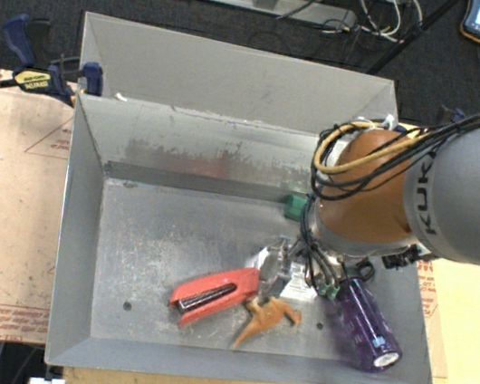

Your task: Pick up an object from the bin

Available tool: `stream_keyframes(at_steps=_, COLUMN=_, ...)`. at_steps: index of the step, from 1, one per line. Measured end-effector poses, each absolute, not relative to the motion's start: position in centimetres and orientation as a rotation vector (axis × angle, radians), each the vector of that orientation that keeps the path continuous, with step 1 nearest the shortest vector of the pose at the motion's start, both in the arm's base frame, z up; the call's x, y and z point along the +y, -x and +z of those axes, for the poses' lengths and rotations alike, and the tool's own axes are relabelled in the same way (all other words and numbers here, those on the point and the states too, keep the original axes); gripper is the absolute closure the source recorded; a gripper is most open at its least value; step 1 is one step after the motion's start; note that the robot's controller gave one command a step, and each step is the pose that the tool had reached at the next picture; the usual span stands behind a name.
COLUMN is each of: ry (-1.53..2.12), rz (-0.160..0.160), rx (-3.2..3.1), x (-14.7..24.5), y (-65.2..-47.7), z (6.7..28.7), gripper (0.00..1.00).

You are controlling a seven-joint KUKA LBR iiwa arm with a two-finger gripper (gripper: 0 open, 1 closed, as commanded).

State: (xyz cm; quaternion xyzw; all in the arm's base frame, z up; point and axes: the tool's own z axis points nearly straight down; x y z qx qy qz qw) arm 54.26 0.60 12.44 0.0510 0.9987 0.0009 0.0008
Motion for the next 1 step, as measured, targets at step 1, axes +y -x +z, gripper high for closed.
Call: stream_keyframes(at_steps=1, ry=-0.16, rz=0.003, rx=3.136, x=0.6, y=-54.27, z=12.44, gripper=1.0)
